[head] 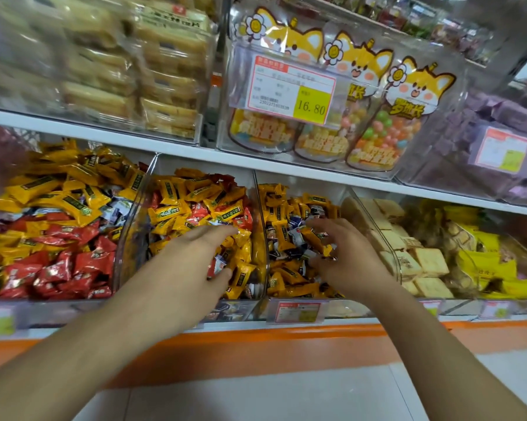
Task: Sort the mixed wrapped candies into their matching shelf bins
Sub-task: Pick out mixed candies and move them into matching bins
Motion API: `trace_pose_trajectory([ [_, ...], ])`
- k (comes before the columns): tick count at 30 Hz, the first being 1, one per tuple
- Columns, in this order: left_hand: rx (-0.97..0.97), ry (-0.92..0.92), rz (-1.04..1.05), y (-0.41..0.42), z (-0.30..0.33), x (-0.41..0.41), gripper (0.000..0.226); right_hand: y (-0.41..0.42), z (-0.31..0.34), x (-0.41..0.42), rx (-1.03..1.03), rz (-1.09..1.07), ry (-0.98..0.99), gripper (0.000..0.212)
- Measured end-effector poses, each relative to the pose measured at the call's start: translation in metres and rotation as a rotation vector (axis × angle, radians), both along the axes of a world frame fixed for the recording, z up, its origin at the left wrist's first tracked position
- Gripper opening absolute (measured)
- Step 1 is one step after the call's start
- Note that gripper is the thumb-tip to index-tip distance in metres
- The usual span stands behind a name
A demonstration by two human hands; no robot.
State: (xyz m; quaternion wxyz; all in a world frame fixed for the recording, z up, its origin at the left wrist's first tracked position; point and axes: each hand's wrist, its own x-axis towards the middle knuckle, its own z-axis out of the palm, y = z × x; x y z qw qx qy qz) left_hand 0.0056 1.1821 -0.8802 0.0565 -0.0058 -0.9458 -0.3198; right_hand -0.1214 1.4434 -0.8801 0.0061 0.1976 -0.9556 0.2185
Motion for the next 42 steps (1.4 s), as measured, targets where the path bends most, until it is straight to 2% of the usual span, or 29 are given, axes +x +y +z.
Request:
trace_pose_trajectory([
  [3, 0.015, -0.003, -0.132, 0.011, -0.002, 0.001, 0.074, -0.010, -0.013, -0.009, 0.118, 0.052, -0.014, 0.070],
  [7, -0.040, -0.039, -0.155, 0.021, -0.007, -0.001, 0.075, -0.019, -0.027, -0.015, 0.217, 0.010, 0.067, 0.068],
  [12, -0.044, -0.030, -0.158, 0.022, -0.012, 0.000, 0.071, -0.021, -0.032, -0.020, 0.159, -0.024, 0.122, 0.033],
  [16, -0.022, -0.008, -0.154, 0.022, -0.011, 0.001, 0.066, -0.015, -0.028, -0.019, 0.060, -0.070, 0.074, 0.022],
  [22, -0.020, 0.004, -0.124, 0.019, -0.004, -0.001, 0.058, -0.003, -0.006, -0.011, -0.125, -0.179, 0.052, 0.019],
  [26, -0.006, 0.006, -0.077, 0.015, -0.001, -0.002, 0.046, -0.002, 0.011, -0.002, -0.382, -0.200, 0.025, 0.021],
  [30, 0.065, 0.001, 0.011, 0.007, 0.004, -0.004, 0.037, -0.023, 0.026, 0.014, -0.653, -0.112, -0.034, 0.023],
  [32, 0.094, 0.018, 0.079, -0.001, 0.008, -0.004, 0.033, -0.043, 0.029, 0.023, -0.714, -0.029, -0.058, 0.023],
  [35, 0.133, 0.068, 0.191, -0.017, 0.012, -0.004, 0.029, -0.077, 0.026, 0.034, -0.679, 0.087, -0.074, 0.027],
  [38, 0.133, 0.106, 0.242, -0.028, 0.014, -0.002, 0.029, -0.095, 0.026, 0.035, -0.462, 0.227, -0.079, 0.041],
  [42, 0.056, 0.116, 0.186, -0.028, 0.011, 0.002, 0.034, -0.076, 0.030, 0.018, -0.503, 0.096, -0.019, 0.033],
])
